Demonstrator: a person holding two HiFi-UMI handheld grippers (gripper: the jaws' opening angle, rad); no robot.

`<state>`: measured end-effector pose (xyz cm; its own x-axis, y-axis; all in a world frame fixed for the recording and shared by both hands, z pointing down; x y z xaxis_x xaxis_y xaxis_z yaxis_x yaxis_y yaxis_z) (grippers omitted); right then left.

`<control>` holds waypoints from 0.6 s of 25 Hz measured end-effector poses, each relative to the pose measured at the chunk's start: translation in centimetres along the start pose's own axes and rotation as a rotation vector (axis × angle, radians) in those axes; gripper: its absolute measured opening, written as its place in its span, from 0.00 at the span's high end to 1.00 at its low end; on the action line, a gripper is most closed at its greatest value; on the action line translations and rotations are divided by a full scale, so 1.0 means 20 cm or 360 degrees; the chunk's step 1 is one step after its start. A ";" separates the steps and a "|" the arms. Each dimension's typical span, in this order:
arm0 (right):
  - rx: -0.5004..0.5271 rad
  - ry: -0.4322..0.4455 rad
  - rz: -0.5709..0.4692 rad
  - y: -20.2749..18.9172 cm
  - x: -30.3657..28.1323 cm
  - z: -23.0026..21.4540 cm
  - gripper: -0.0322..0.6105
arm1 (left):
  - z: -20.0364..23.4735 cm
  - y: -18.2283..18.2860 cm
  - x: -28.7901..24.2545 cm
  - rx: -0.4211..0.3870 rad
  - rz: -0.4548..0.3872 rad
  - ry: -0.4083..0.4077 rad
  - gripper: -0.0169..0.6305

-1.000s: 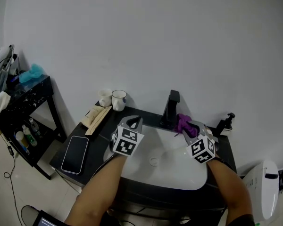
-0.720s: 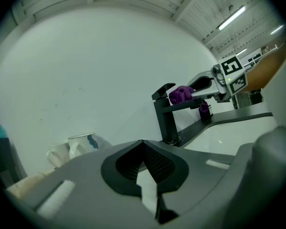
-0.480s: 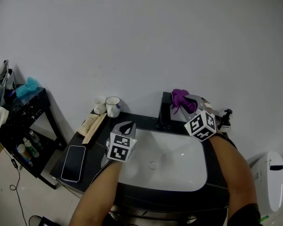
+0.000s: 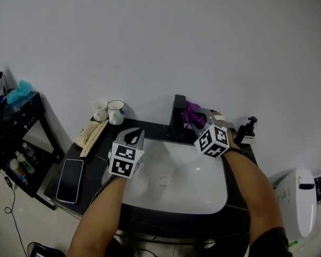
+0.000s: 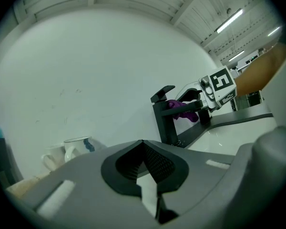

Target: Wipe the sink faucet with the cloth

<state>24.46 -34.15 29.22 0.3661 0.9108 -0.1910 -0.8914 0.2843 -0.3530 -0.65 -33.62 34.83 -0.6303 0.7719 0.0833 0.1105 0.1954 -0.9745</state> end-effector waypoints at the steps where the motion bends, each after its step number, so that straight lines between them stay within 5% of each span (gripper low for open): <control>1: 0.0012 0.0015 0.0003 -0.01 0.00 0.02 0.78 | 0.00 0.00 0.00 -0.0004 -0.0001 -0.0004 0.95; 15: 0.0100 0.0275 0.0069 -0.06 -0.01 0.32 0.78 | 0.00 0.00 -0.01 -0.0006 -0.0007 0.0003 0.95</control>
<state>23.77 -32.83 35.48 0.3624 0.8591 -0.3615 -0.9204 0.2687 -0.2841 -0.47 -33.76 34.73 -0.6291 0.7723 0.0879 0.1107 0.2009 -0.9733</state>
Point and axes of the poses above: the fingertips, and each gripper's own axes: x backward along the fingers, z to its left, y out of its top, the point moved 10 cm from there along x, backward along the fingers, and after that the axes turned 8 degrees about -z, right-handed, at the moved point
